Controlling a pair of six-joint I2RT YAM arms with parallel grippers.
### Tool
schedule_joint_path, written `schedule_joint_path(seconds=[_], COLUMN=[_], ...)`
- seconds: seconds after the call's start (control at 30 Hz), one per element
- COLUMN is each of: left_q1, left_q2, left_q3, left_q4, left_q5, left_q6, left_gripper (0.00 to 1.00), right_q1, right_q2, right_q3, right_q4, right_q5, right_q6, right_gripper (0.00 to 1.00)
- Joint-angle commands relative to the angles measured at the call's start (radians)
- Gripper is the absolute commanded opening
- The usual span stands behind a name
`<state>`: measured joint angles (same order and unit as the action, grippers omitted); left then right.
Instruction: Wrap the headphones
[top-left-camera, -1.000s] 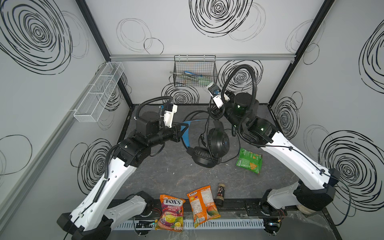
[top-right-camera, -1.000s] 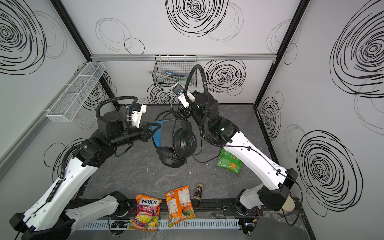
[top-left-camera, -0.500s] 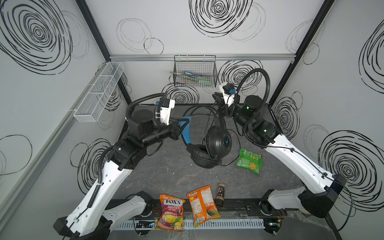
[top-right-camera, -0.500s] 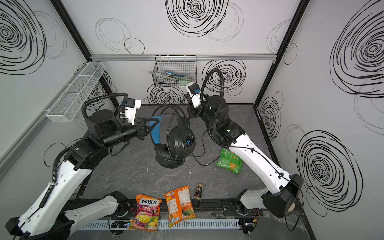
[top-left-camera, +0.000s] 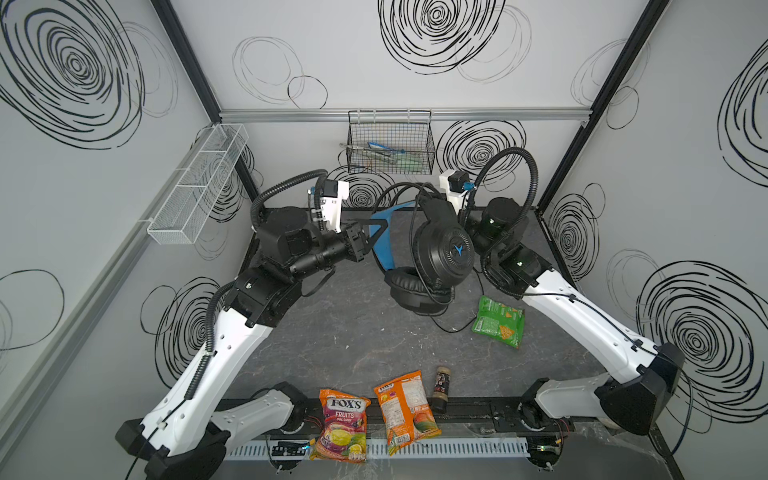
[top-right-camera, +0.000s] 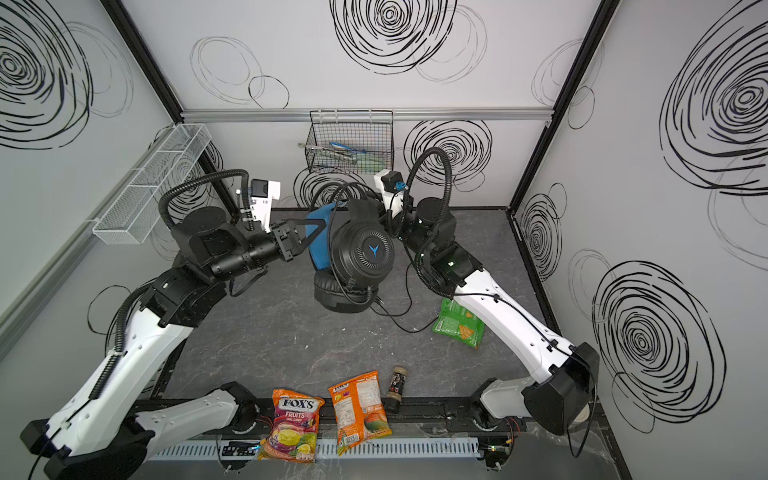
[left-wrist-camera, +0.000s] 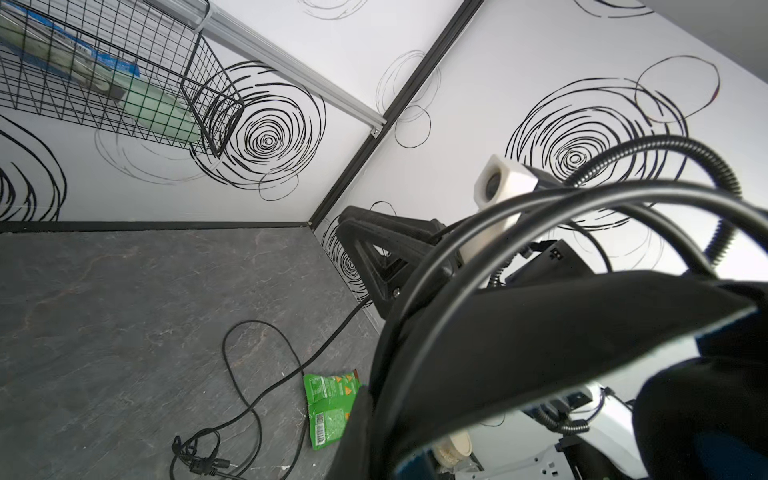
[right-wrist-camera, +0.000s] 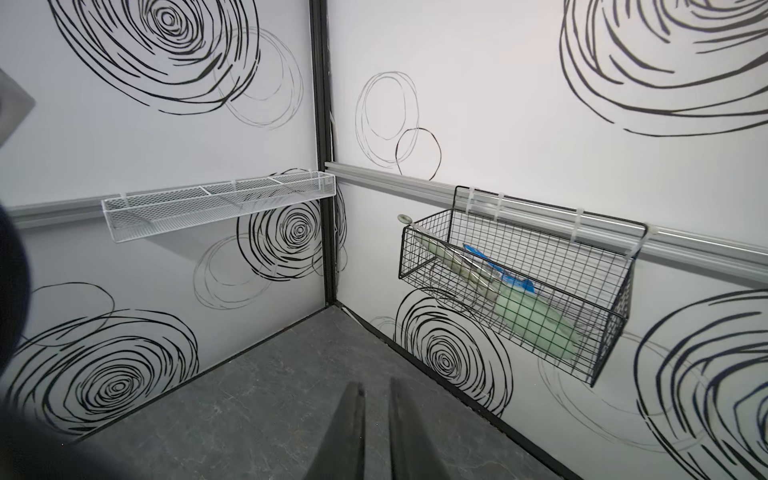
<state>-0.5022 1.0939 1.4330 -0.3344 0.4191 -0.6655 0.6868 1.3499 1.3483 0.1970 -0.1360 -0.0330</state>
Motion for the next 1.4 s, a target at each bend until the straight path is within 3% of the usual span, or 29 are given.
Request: schedule_joint_path(seconds=[0.0, 0.47, 0.9, 1.37], left_q1=[-0.001, -0.001, -0.002, 0.010], left_q2=[0.003, 0.021, 0.042, 0.087], left_q3=[0.075, 0.136, 0.151, 0.276], left_q4=[0.112, 0.066, 0.218, 0.207], left_q5=[-0.011, -0.125, -0.162, -0.195], left_q6=[-0.070, -0.103, -0.265, -0.269], left_gripper=[0.00, 0.00, 0.00, 0.00], right_q1=[-0.006, -0.012, -0.016, -0.015], right_q2=[0.012, 0.063, 0.066, 0.037], right_q3=[-0.021, -0.118, -0.223, -0.285], right_q4=[0.083, 0.179, 0.258, 0.255], right_q5=[-0.056, -0.136, -0.171, -0.185], right_q6=[0.067, 0.188, 0.311, 0.316], right_gripper=[0.18, 0.14, 0.14, 0.09])
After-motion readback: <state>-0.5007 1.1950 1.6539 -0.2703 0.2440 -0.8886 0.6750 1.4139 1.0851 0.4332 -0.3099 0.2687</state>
